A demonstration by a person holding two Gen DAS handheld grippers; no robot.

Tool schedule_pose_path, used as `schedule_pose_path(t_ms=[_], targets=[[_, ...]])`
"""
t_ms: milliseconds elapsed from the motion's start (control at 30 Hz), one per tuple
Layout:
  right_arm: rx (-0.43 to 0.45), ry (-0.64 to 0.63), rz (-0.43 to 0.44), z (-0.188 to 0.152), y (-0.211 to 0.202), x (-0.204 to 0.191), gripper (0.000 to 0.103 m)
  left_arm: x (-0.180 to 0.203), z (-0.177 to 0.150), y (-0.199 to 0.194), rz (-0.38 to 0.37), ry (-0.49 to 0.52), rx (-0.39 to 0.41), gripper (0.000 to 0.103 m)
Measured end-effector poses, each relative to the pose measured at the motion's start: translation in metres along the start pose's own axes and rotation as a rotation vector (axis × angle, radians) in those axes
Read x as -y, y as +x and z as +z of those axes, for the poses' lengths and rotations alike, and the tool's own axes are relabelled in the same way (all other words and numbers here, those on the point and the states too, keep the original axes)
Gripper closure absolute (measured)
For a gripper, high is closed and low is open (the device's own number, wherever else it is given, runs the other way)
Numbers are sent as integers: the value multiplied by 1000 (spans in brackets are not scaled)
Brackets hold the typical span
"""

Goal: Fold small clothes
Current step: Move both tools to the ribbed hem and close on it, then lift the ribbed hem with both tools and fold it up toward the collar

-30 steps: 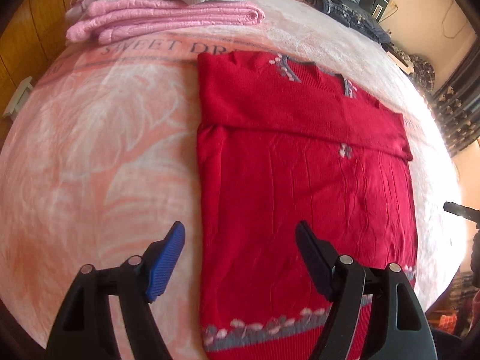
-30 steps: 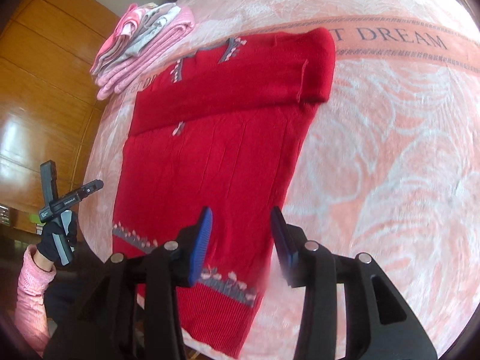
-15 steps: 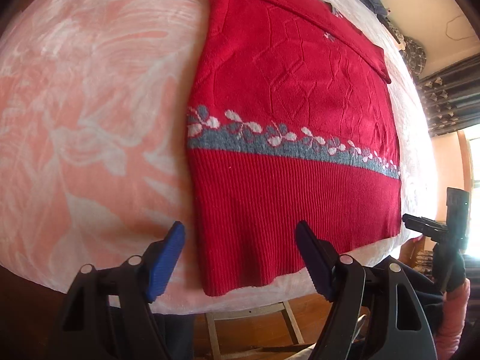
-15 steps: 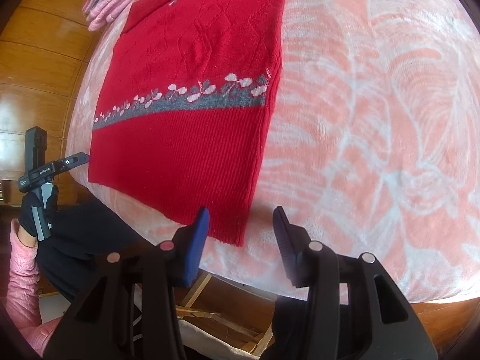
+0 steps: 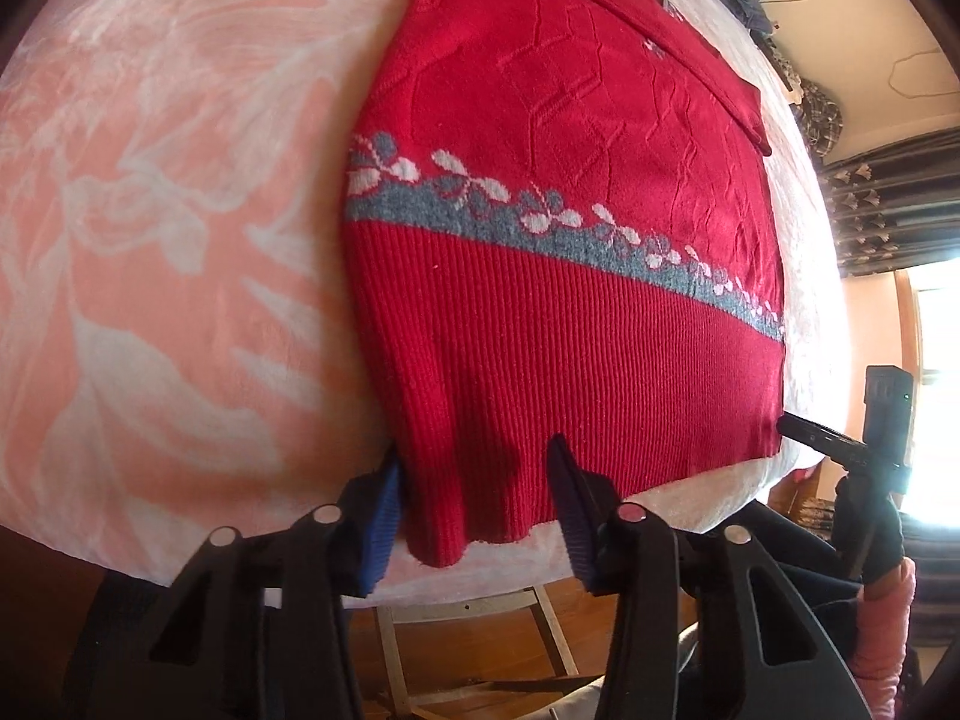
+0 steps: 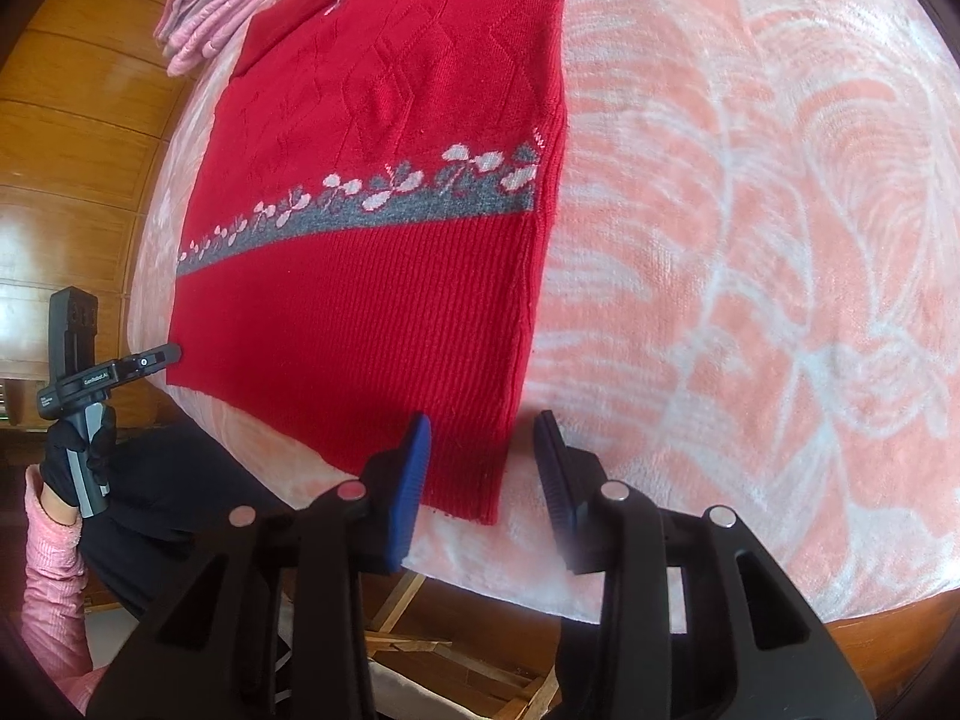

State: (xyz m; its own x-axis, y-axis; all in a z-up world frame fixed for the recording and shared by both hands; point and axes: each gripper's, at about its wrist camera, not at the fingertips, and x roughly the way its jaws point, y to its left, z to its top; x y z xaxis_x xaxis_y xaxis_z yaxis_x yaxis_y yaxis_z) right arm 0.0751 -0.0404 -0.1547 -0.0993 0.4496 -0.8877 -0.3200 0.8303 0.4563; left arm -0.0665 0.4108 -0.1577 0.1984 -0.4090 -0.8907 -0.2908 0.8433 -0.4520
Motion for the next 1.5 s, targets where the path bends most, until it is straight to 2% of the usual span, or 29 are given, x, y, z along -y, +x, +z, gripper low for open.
schedule_pose_path(t_ms=[33,67,133,200,333,433,633,767,867,1167,1367,1500], targets=[[-5,1,9,0,1,0,77,-1,0,1,0,-4,-3,77],[-11,-1,12,0,3,0,83,-3,0,2,-2,-12,-6,79],[-15,-1,24,-1,4,0,89,-7,0,3,-16,-24,-10,89],[-14,8,47,-3,4,1,99,-10,0,3,-35,-36,-8,92],[9,5,88,-4,-6,0,100,-10,0,-1,-62,-42,0,94],[51,5,144,-1,-22,-3,100,-11,3,-11,-119,-63,18,94],[187,43,273,17,-69,-2,100,1,20,-47,-247,-62,133,95],[247,63,299,36,-88,-1,100,9,40,-65,-274,-65,209,95],[274,88,303,53,-97,0,100,8,58,-71,-276,-91,244,95],[311,147,228,129,-103,3,100,13,137,-76,-227,-120,355,95],[299,155,172,185,-88,9,100,22,187,-54,-175,-114,361,95],[312,195,192,223,-78,23,100,22,224,-43,-185,-136,378,95]])
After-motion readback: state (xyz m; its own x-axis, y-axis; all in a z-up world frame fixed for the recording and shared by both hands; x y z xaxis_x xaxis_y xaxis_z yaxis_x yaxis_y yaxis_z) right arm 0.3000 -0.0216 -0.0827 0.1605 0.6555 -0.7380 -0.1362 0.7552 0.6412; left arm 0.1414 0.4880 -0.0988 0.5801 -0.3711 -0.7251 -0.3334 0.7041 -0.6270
